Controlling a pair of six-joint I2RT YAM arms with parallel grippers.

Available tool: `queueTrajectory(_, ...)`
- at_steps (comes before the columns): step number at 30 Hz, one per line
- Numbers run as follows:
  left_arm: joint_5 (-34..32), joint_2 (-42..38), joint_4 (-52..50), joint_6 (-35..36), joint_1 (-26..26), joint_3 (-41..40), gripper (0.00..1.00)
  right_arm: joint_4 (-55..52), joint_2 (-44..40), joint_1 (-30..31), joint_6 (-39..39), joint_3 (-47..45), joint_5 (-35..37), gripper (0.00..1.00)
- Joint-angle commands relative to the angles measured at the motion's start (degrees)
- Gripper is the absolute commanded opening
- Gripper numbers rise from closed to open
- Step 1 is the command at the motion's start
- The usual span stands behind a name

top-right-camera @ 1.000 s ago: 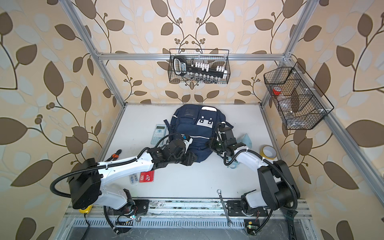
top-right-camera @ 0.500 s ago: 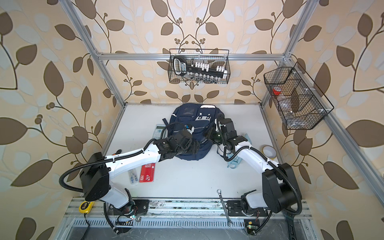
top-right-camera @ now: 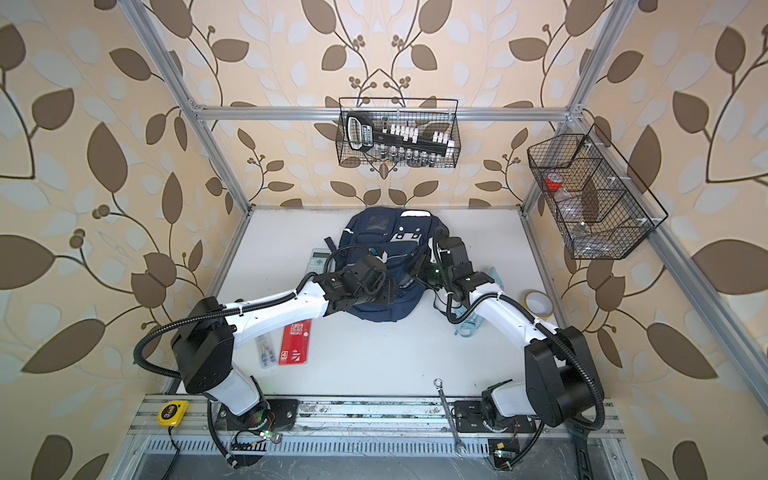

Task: Pack books, pencil case, and school supplies into a backpack
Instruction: Unzip the student bag at the center of the table.

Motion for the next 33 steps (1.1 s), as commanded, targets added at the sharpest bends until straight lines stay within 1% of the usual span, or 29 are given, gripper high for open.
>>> queueTrajectory(1,1.83,1.21,1.11,-0.59,-0.14,4.0,0.37,3.35,-0.29,0.97,-0.07,0.91,-1.91,0.0)
queueTrajectory(3,1.5,1.98,-0.3,-1.03,-0.14,5.18,0.17,3.25,-0.29,0.96,-0.13,0.98,-1.56,0.0)
queueTrajectory(4,1.33,2.17,-0.52,-1.26,-0.14,5.13,0.12,3.28,-0.28,0.93,-0.2,1.11,-1.5,0.0)
queueTrajectory(8,0.58,1.89,-1.18,-0.98,-0.14,4.19,0.0,2.53,-0.11,0.93,-0.65,1.6,-1.13,0.0)
queueTrajectory(11,0.06,-0.58,-0.73,-0.66,-0.14,1.36,0.0,1.95,-0.36,0.88,-1.11,1.73,-0.08,0.0)
queueTrajectory(13,-1.11,-3.71,-0.16,-0.51,-0.14,-1.77,0.0,1.49,-0.25,0.72,-1.52,2.03,0.33,0.0)
queueTrajectory(16,-4.66,-9.25,1.48,-0.22,-0.14,-8.66,0.0,0.98,0.04,0.29,-1.63,1.91,0.5,0.0)
queueTrajectory(18,-7.15,-10.91,1.42,-0.8,-0.14,-12.32,0.0,0.93,0.14,-0.01,-1.72,1.81,0.85,0.0)
queueTrajectory(19,-8.05,-13.12,1.36,-1.15,-0.12,-13.86,0.0,0.94,0.15,-0.2,-1.8,1.83,0.82,0.0)
queueTrajectory(22,-8.83,-13.3,1.81,-2.49,0.21,-16.55,0.0,0.94,0.4,-0.4,-1.98,2.08,0.7,0.0)
queueTrajectory(25,-11.27,-11.81,0.56,-3.85,0.5,-16.03,0.0,0.36,0.56,-0.34,-2.16,2.24,0.8,0.0)
queueTrajectory(28,-13.92,-7.48,-4.79,-7.88,2.98,-14.9,0.0,0.08,-0.79,-1.07,-2.25,1.71,1.35,0.0)
queueTrajectory(30,-13.17,-7.09,-4.3,-8.42,3.99,-15.93,0.0,-0.08,-1.16,-1.23,-2.31,1.69,0.82,0.0)
queueTrajectory(33,-9.63,-9.27,0.72,-7.46,4.03,-18.1,0.0,-0.06,-0.11,-0.81,-2.64,1.52,-1.13,0.0)
